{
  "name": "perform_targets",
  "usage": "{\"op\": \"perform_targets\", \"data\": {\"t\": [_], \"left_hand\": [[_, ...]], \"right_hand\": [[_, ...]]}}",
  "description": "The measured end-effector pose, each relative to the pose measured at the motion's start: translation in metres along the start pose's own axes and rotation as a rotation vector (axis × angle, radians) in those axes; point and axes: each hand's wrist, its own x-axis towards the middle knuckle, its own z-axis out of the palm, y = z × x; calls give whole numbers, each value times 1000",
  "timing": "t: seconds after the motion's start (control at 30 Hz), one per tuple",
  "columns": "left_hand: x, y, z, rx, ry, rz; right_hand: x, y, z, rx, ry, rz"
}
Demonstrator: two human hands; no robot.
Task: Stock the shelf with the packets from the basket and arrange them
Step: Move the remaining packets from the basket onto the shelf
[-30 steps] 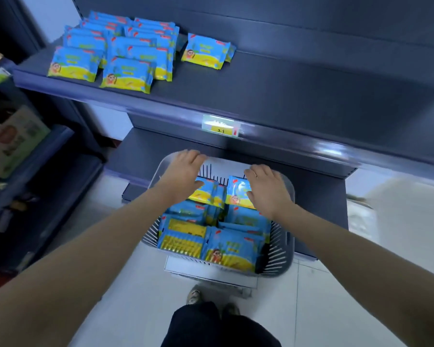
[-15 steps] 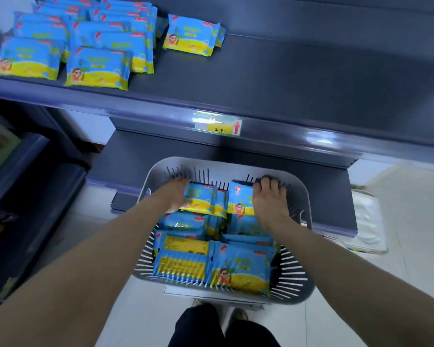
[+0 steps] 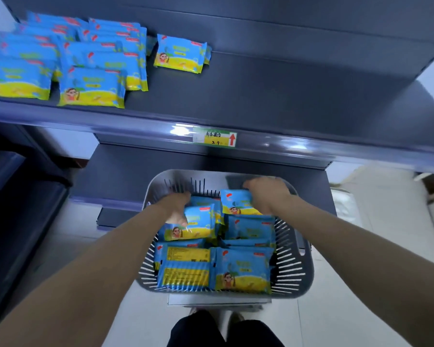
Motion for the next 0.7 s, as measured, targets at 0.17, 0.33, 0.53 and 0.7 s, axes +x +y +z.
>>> {"op": "perform_targets", "data": {"t": [0.17, 0.33, 0.53, 0.7], "left_hand": [[-27, 22, -50, 200, -70, 125], [-81, 46, -146, 189, 121, 252], [-119, 44, -233, -89, 444, 248], [-106, 42, -266, -166, 599, 176]], "right_hand": [[-13, 1, -81, 92, 108, -24], [2, 18, -189, 262, 289, -35], [79, 21, -259, 339, 359, -19], [141, 7, -268, 291, 276, -84]]}}
